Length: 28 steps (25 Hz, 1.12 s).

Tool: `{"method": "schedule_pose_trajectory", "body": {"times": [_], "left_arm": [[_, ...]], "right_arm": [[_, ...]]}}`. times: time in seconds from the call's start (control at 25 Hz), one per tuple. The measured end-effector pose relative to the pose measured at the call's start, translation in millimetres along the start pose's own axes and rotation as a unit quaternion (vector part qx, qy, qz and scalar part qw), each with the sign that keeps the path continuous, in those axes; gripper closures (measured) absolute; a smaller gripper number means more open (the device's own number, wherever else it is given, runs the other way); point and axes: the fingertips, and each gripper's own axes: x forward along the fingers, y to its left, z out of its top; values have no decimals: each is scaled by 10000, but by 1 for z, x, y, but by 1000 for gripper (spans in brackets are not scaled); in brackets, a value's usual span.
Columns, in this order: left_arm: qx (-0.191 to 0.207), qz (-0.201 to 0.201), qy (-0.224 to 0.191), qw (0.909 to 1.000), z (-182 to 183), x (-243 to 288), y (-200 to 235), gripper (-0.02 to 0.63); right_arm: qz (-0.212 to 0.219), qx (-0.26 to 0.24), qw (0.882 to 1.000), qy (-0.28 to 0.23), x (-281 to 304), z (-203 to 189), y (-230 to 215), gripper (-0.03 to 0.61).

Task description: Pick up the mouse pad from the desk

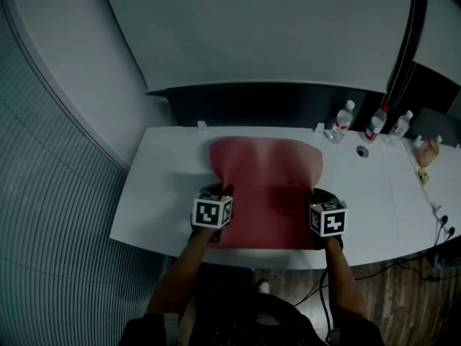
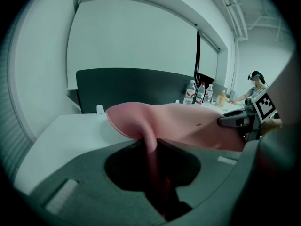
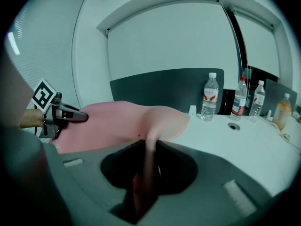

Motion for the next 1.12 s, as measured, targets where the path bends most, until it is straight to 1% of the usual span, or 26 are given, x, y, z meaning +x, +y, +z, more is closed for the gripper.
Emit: {"method": "schedule_pose_trajectory", "body": {"times": [0.2, 0.32, 0.6, 0.68, 0.84, 1.12], "left_arm": [[-19, -24, -120, 9999, 4, -13, -7, 537], [2, 15, -209, 9998, 11, -23, -8, 537], [48, -1, -589, 9983, 32, -48, -4, 537], [61, -6, -703, 9975, 39, -56, 0, 537], [98, -62, -957, 9953, 56, -74, 7, 537], [136, -150, -1323, 9910, 73, -106, 21, 537]], "right_arm": [[-20, -56, 10000, -74, -13, 3, 6, 497], [10, -214, 9995, -234, -21, 15, 13, 497], [-25, -229, 9982, -560, -38, 40, 30, 497], [-35, -327, 9968, -724, -45, 52, 41, 497], [-156, -296, 9950, -944, -56, 68, 55, 497], [-432, -477, 9894, -1303, -85, 91, 84, 497]]}}
